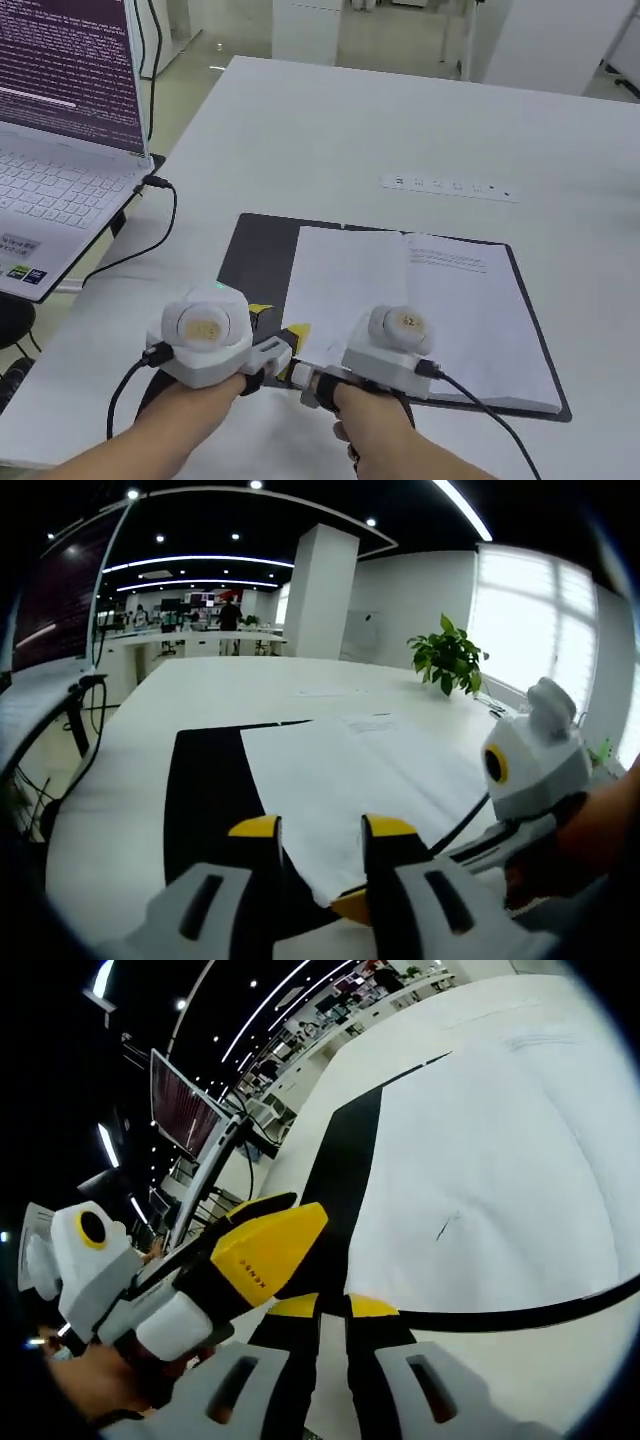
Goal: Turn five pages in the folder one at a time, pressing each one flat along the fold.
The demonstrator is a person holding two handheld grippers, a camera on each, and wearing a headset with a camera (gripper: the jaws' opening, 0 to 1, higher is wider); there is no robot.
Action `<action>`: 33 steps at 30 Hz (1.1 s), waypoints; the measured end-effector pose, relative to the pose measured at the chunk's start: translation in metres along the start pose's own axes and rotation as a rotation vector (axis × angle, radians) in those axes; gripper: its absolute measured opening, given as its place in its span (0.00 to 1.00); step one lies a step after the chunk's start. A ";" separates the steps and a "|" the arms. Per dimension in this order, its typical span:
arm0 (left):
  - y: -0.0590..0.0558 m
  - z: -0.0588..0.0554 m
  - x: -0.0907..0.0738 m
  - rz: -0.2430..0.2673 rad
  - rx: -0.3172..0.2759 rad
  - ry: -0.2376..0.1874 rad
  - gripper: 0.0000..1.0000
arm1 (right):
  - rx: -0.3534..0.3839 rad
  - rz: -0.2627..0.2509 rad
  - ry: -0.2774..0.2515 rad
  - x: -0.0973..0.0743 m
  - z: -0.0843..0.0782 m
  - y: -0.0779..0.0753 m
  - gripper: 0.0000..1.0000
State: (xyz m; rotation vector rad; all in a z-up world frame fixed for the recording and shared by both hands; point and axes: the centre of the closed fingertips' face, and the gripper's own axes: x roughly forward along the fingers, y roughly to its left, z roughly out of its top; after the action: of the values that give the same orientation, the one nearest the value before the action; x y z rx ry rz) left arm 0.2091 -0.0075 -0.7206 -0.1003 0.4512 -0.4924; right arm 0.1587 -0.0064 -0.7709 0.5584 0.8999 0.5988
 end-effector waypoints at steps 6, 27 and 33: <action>-0.003 -0.010 0.015 0.013 -0.035 0.036 0.30 | -0.039 -0.019 -0.040 -0.023 0.004 -0.012 0.06; -0.009 -0.064 0.028 0.131 0.134 0.147 0.24 | 0.118 -0.143 -0.266 -0.085 0.086 -0.106 0.00; -0.008 -0.064 0.029 0.141 0.130 0.139 0.24 | 0.108 -0.137 -0.296 -0.081 0.115 -0.119 0.00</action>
State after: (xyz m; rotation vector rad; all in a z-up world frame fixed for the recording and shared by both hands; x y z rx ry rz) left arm 0.2005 -0.0274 -0.7879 0.0909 0.5567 -0.3906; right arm 0.2445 -0.1681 -0.7483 0.6572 0.6862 0.3337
